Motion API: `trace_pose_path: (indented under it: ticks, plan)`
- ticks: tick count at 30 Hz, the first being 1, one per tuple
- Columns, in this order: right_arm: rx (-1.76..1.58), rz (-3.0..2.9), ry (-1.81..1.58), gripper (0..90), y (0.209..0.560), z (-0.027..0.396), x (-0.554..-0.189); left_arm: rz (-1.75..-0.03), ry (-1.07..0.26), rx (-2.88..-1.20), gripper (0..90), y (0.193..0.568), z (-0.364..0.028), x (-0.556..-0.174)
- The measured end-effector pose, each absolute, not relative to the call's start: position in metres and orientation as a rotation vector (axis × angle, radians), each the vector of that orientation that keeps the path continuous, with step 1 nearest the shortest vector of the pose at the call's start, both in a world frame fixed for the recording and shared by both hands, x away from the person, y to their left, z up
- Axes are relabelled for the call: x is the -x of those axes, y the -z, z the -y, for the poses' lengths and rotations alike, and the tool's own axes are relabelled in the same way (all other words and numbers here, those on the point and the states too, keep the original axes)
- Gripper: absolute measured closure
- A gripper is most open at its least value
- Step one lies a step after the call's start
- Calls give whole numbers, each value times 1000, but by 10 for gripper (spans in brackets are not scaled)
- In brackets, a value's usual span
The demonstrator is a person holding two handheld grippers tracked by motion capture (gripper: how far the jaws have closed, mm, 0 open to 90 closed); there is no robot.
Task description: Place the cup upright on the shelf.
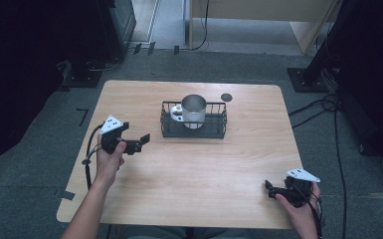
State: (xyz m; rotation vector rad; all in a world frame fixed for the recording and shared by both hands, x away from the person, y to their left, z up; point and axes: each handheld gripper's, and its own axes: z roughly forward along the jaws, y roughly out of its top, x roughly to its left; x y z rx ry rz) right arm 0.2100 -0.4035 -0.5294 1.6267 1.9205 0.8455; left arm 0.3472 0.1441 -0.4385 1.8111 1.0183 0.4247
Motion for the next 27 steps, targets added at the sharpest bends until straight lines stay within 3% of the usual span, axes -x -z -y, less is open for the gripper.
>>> trace_pose_path:
  ticks: [27]
  plan:
    - [-1629,-1918,-840,8,529,404,-210,-1230,-455,-1846,0,495,-212,-272]
